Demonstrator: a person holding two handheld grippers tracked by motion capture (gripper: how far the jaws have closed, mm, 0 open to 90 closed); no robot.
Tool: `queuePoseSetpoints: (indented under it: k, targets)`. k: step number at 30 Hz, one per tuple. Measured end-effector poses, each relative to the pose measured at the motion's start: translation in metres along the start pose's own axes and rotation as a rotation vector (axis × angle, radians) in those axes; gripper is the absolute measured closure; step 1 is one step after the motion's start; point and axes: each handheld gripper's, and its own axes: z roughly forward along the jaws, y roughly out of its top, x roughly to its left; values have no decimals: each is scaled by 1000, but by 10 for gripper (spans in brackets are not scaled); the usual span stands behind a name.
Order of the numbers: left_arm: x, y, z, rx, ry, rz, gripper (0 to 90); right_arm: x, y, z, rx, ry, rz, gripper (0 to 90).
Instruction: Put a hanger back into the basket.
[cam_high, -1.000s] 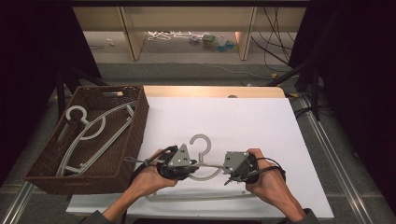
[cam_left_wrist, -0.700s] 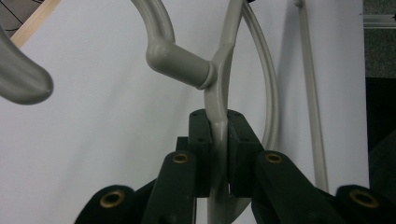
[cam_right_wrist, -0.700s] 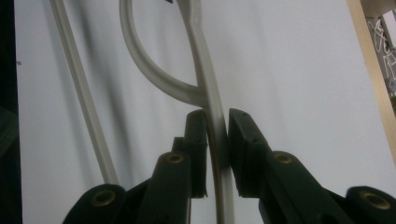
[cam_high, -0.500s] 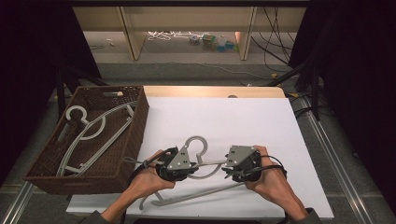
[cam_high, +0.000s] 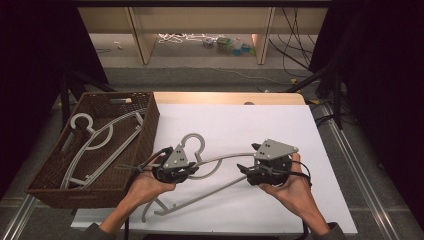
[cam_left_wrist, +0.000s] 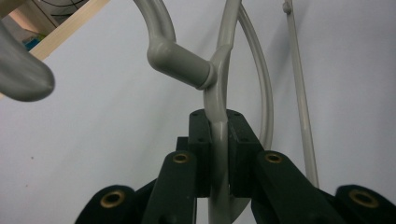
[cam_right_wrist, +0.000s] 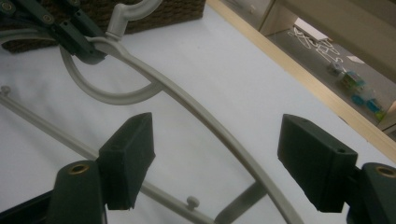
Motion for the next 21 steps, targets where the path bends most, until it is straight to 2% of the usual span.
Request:
queuePoseSetpoints:
  k: [5,7,8,9,11,12,13,14,15,16,18,21]
  targets:
    - [5,-2,-2,8,18,-25,823,-2,-2,-1,-39,-18,50,263]
    - [8,-4,-4,7,15,-57,823,-3,-3,-2,-59,-24,70,262]
    - [12,-5,-6,4,31,-77,823,-3,-4,-3,-65,-25,77,261]
    - [13,-6,-8,5,30,-81,823,-3,-5,-4,-67,-27,89,257]
    - [15,-6,-9,-2,39,-92,823,-3,-6,-5,-66,-25,97,246]
    - [18,-7,-12,-7,38,-111,823,-3,-9,-7,-75,-25,122,236]
    - [18,-7,-12,-7,38,-111,823,-3,-10,-8,-80,-25,130,234]
    - [21,-7,-16,-26,33,-132,823,-4,-12,-9,-90,-30,144,225]
    - [21,-7,-16,-26,33,-132,823,-4,-12,-9,-90,-30,144,225]
    - [23,-7,-19,-35,33,-148,823,-4,-15,-10,-96,-35,163,216]
    - [26,-7,-22,-41,33,-154,823,-5,-18,-11,-109,-47,167,216]
    - [30,-7,-26,-64,25,-190,823,-2,-22,-13,-103,-33,171,212]
